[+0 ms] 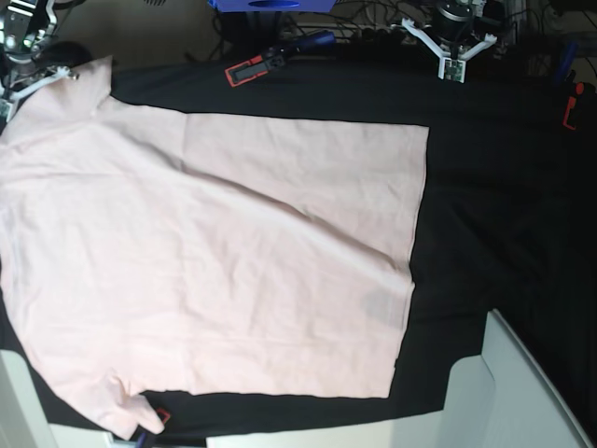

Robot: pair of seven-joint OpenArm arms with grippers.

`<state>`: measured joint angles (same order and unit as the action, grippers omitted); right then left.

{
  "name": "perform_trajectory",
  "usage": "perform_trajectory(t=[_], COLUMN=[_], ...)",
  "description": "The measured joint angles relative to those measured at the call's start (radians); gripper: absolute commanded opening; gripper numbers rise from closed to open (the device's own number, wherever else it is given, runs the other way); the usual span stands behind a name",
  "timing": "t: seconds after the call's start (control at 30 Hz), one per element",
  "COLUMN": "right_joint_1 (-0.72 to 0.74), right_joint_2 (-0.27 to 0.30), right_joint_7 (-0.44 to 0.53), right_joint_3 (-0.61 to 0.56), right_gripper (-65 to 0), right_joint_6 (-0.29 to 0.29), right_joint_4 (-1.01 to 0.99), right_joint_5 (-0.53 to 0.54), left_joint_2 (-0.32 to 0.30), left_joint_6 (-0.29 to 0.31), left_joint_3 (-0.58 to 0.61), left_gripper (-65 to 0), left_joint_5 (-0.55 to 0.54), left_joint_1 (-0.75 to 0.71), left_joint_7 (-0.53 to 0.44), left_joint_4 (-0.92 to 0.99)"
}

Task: Fold the T-shirt properly
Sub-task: 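Lower the right gripper onto the shirt shoulder by the collar and grasp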

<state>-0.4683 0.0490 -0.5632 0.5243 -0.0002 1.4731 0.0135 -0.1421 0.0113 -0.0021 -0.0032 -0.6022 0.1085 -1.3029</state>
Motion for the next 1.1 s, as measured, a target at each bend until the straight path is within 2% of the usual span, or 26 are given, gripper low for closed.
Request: perform_trajectory(t=[0.13, 0.27, 0.37, 0.5, 0.67, 0.77, 0.83, 0.9, 0.97, 1.03, 1.07, 1.1], right_joint_1=[0.035, 0.061, 0.072, 0.087, 0.139, 0.169, 0.176, 0.177, 0.18, 0.186, 0.189, 0.192], right_joint_2=[0.001, 0.046, 0.04, 0.035, 0.043, 0.027, 0.029, 0.033, 0.033, 0.028, 0.028, 0.031], right_joint_7=[-0.007, -0.009, -0.027, -0.204, -0.317, -0.393, -0.402, -0.4, -0.426, -0.467, -0.472, -0.48], right_joint_3=[-0.001, 0.0, 0.013, 0.049, 0.046, 0.05, 0.049, 0.053, 0.063, 0.109, 0.139, 0.175], right_gripper=[-50.5, -52.4, -56.6, -62.0, -62.0, -61.1, -55.7, -47.3, -32.8, -20.3, -16.0, -14.2], right_joint_6=[0.003, -0.001, 0.002, -0.002, -0.002, -0.001, 0.003, 0.04, 0.097, 0.15, 0.153, 0.172], right_joint_4=[0.002, 0.002, 0.029, 0.103, 0.178, 0.207, 0.234, 0.265, 0.285, 0.289, 0.29, 0.29], right_joint_5=[0.004, 0.002, 0.001, 0.002, -0.001, 0.003, 0.012, 0.049, 0.123, 0.192, 0.199, 0.211], left_joint_2=[0.0, 0.001, 0.006, 0.003, 0.005, 0.006, 0.007, 0.005, -0.006, -0.007, -0.007, -0.008], left_joint_6=[0.001, 0.013, 0.012, 0.02, 0.016, 0.016, 0.018, 0.021, 0.032, 0.034, 0.034, 0.035], left_joint_3=[0.0, 0.001, 0.008, 0.009, 0.01, 0.008, 0.006, 0.006, 0.008, 0.008, 0.008, 0.008], left_gripper=[-64.3, -56.8, -54.9, -54.9, -54.9, -54.9, -54.9, -54.9, -54.9, -54.9, -54.9, -54.9], left_joint_5=[0.0, -0.001, -0.001, 0.0, -0.001, -0.001, -0.002, -0.005, -0.016, -0.02, -0.02, -0.02], left_joint_1=[0.019, 0.042, 0.062, 0.063, 0.053, 0.061, 0.073, 0.091, 0.108, 0.109, 0.109, 0.109], left_joint_7=[0.034, 0.075, 0.106, 0.159, 0.188, 0.194, 0.225, 0.262, 0.314, 0.311, 0.311, 0.311], left_joint_4=[0.003, 0.009, 0.01, -0.026, -0.063, -0.063, -0.063, -0.063, -0.063, -0.063, -0.063, -0.063])
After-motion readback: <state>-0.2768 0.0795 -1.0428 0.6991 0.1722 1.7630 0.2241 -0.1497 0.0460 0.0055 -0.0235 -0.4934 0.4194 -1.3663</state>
